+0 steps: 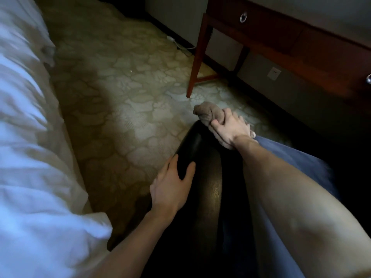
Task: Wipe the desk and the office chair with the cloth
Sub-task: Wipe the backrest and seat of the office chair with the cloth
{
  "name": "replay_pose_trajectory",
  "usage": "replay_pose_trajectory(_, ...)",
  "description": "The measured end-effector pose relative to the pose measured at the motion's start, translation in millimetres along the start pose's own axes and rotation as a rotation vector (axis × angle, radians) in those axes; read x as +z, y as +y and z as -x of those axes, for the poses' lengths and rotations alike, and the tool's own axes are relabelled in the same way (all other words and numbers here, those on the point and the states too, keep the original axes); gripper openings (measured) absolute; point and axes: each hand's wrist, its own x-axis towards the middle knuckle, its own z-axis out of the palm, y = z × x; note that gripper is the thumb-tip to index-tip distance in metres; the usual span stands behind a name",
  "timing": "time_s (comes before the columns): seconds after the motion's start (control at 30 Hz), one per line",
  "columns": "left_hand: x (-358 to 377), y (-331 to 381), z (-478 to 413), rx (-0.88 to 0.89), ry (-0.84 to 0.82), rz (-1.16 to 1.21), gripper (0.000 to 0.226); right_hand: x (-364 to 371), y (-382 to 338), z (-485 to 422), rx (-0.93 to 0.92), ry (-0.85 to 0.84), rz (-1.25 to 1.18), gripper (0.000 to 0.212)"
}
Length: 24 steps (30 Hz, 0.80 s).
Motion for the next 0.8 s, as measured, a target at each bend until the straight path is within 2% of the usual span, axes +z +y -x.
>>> replay_pose_trajectory(0.1, 3, 2, -1, -0.083, 0.022, -0.044, 0.084, -16, 6, 0, -0.005, -0.140, -0.056, 0.066)
replay_pose_trajectory(0.23, 5, 5, -4, -0.126, 0.030, -0.091, 0.080, -11, 4, 41, -0.183, -0.045, -0.018, 0.062)
replay_pose_trajectory(0.33, 4, 6, -5, -0.128, 0.040, -0.104, 0.077, -9, 3, 79, -0.238, 0.010, 0.013, 0.056)
replay_pose_trajectory(0.57, 3, 4, -4, -0.098, 0.087, -0.141, 0.043, -19, 0, 182, -0.307, -0.009, -0.055, 0.041)
replay_pose_trajectory(0.67, 0, 9, 1, -0.102, 0.102, -0.136, 0.048, -22, 9, 233, -0.329, -0.071, -0.147, 0.043)
replay_pose_trajectory(0.8, -9, 12, 13, -0.036, 0.118, -0.141, 0.048, -42, 19, 263, -0.332, -0.243, -0.326, 0.044)
